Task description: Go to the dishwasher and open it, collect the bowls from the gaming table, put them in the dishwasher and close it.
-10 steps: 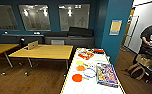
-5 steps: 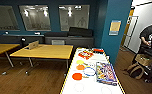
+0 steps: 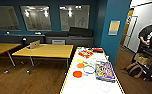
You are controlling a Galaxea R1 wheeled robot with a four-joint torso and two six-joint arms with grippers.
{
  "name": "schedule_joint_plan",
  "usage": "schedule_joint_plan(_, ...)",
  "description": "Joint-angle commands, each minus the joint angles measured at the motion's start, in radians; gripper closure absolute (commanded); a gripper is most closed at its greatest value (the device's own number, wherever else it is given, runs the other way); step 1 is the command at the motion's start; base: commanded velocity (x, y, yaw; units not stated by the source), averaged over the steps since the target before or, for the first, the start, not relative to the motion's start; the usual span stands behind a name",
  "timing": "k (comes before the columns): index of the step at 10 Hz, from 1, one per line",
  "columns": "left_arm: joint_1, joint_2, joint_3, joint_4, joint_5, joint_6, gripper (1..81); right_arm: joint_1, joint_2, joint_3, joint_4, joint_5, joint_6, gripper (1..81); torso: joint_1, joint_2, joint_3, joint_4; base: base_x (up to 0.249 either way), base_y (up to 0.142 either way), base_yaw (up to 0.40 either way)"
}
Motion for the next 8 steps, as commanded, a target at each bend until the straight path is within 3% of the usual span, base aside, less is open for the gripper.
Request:
schedule_joint_plan(1, -0.026, 0.014, -0.062, 0.018, 0.009, 0.002, 81.1, 0.043, -0.017, 0.005, -0.021, -0.044, -0.002, 81.1, 0.000, 0.000, 0.000, 0.000, -0.100, 0.000, 0.000)
schedule_joint_plan(8, -0.025, 0.023, -0.106, 0.015, 0.004, 0.000, 81.1, 0.032, -0.052, -0.038, -0.026, -0.044, -0.002, 81.1, 0.000, 0.000, 0.000, 0.000, -0.100, 0.000, 0.000)
